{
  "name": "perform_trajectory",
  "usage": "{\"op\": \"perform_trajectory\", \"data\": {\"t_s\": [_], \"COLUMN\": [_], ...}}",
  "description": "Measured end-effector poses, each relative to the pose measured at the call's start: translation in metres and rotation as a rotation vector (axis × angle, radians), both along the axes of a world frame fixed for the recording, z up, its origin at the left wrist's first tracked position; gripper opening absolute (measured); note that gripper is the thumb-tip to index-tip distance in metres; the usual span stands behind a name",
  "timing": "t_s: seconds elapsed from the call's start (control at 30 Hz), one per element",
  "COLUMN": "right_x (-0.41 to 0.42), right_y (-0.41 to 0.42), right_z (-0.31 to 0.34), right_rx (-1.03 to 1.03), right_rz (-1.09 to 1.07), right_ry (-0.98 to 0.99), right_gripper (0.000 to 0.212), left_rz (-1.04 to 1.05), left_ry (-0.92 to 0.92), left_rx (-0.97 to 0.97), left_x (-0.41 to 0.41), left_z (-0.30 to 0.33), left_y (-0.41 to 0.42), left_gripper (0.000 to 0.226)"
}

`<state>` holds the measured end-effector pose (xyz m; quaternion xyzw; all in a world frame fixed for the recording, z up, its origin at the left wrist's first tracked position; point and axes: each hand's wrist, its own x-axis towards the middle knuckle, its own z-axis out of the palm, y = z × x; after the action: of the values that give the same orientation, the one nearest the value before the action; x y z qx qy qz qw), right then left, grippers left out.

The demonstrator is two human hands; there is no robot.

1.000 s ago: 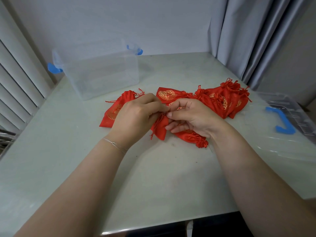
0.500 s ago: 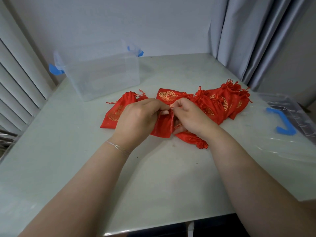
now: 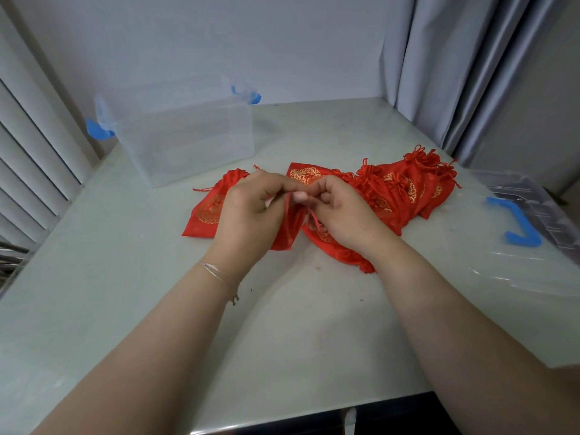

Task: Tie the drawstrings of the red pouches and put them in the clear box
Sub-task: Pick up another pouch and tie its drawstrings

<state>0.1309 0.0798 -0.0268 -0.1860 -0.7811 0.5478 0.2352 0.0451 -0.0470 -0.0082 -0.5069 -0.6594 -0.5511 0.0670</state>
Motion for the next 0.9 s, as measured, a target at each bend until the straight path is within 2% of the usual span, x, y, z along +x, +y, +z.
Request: {"op": "perform_trajectory", "data": {"t_s": [0.1,0.17,0.23,0.37,0.57,0.8,0.9], "right_x": [-0.001,-0.001,0.0,-0.001,0.001,0.002,0.004], "right_y": [0.0,-0.002,-0.002,-0.007,-0.007,-0.006,-0.009], "right_z": [-0.002,-0.001,0.0,-0.001,0.003,0.004,0.007], "right_rx": [0.154,0.137,0.098,0.109,0.15,0.188,0.138], "right_rz": [-0.071,-0.084,-0.061,0.002,-0.029,0.006,0.068], "right_ry": [0.069,0.099,0.1,0.093,0.137,0.162,0.16], "right_gripper": [0.022,0.022,0.023,0.024,0.022,0.021,0.024], "left_rz": [-0.05,-0.042,-0.02,-0.023,-0.076,-0.313,-0.296], "left_ry": [-0.389,-0.569,-0.707,-0.846,-0.935,-0.713,-0.675], "left_rx": [-0.059,-0.083,-0.103,-0.253,-0.374,-0.488,-0.481], "left_x": [0.001,0.0,-0.004,-0.012,-0.013,-0.019,-0.018], "left_z": [0.003,0.003,0.002,-0.004,-0.001,-0.001,0.0], "left_y": [0.002,0.004,0.005,0.006,0.004,-0.005,-0.004], "left_gripper": [0.02,0.016,0.023,0.033,0.033,0.012,0.013]}}
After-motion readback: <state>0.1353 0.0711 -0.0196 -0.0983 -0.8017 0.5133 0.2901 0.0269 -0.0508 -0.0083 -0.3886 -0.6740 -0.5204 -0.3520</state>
